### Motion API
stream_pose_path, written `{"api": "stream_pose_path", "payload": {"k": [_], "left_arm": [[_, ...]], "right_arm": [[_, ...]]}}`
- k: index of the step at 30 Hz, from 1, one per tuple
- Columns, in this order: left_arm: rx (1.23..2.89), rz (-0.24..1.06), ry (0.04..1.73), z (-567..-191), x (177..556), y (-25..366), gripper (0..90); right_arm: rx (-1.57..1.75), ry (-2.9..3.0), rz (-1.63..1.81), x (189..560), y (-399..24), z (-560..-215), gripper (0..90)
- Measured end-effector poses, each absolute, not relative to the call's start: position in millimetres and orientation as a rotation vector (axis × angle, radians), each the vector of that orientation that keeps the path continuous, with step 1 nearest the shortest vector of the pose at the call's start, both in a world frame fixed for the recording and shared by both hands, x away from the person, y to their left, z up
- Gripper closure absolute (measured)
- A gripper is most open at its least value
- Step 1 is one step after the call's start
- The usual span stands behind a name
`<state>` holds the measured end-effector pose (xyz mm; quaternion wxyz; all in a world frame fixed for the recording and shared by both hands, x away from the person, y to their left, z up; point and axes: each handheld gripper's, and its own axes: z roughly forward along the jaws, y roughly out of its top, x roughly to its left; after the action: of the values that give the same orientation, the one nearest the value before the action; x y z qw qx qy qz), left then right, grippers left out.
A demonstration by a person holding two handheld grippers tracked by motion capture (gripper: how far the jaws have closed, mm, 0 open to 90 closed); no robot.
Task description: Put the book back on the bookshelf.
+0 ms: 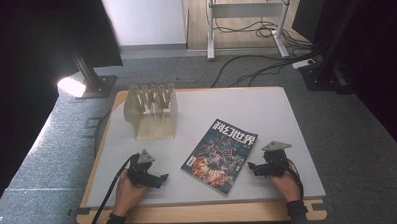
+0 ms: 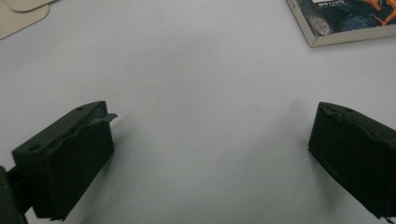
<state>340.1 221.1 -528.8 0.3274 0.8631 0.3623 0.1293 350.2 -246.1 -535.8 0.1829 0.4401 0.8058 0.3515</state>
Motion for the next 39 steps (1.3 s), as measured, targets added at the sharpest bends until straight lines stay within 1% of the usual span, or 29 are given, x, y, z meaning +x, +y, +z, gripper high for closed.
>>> {"api": "stream_pose_path", "payload": {"k": [5,8,11,14,24,30,37,39], "left_arm": [[2.255,0.337,0.957,-529,340,221,0.0],[2.256,0.336,0.964,-527,341,219,0.0],[2.247,0.291,0.947,-525,344,217,0.0],[2.257,0.297,0.928,-522,345,214,0.0],[2.274,0.228,0.832,-504,356,188,0.0],[2.325,0.223,0.765,-498,366,168,0.0],[2.312,0.173,0.724,-498,381,147,0.0],[2.317,0.179,0.715,-499,384,141,0.0]], "right_arm": [[1.24,2.29,0.988,351,-244,-536,2.4],[1.239,2.293,0.989,351,-244,-536,2.0],[1.243,2.294,0.987,352,-245,-535,3.4],[1.245,2.294,0.985,352,-245,-533,3.4],[1.204,2.244,1.046,356,-242,-510,1.3],[1.172,2.261,1.046,369,-232,-505,0.0],[1.173,2.259,1.036,395,-228,-505,0.0],[1.175,2.264,1.029,402,-227,-506,0.0]]}}
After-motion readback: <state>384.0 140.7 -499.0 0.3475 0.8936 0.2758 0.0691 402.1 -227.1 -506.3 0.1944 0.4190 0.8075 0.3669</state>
